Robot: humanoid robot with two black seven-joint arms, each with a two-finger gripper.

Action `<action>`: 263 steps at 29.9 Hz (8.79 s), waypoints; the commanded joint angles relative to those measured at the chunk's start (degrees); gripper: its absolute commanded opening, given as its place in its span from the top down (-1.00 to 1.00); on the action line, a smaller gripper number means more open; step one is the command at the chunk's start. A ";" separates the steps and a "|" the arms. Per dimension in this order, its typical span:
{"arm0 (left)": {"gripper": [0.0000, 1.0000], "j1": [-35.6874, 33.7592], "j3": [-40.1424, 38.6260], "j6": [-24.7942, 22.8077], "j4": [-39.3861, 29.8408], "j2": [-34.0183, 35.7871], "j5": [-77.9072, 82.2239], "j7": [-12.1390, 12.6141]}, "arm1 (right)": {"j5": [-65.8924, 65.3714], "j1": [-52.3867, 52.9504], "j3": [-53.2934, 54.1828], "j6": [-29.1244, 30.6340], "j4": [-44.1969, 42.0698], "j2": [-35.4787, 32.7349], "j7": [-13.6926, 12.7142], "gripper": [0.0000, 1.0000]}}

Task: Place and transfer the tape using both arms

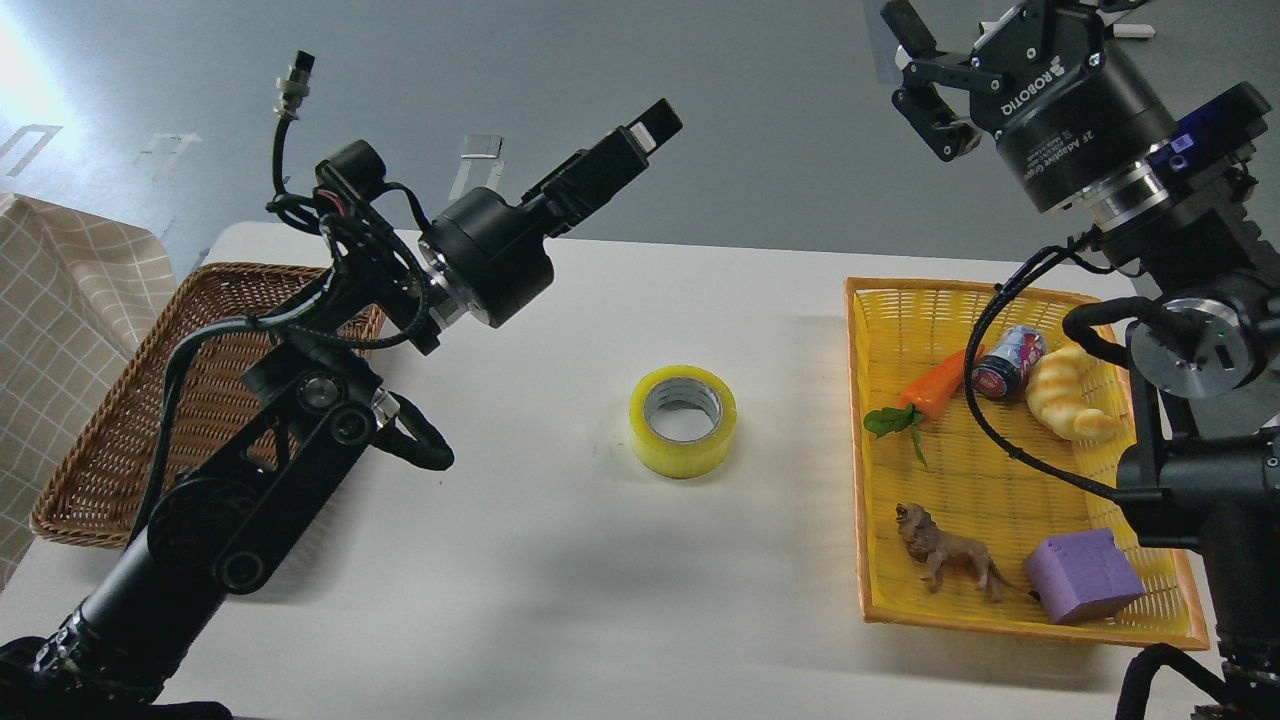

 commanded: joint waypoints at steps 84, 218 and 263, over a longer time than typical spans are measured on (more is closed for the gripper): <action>1.00 -8.69 28.61 2.02 32.12 -6.01 22.94 13.54 | -0.09 -3.16 1.60 -1.11 -2.45 -3.45 0.44 -1.00; -0.96 -26.08 27.21 18.91 45.12 16.08 -58.87 -20.93 | -5.37 -8.00 -0.42 -1.55 -2.36 -3.62 0.08 -1.00; -0.96 -12.83 -5.23 -0.79 23.42 -11.63 -68.22 -8.43 | -6.69 5.98 -3.94 -1.20 -6.14 4.64 1.67 -1.00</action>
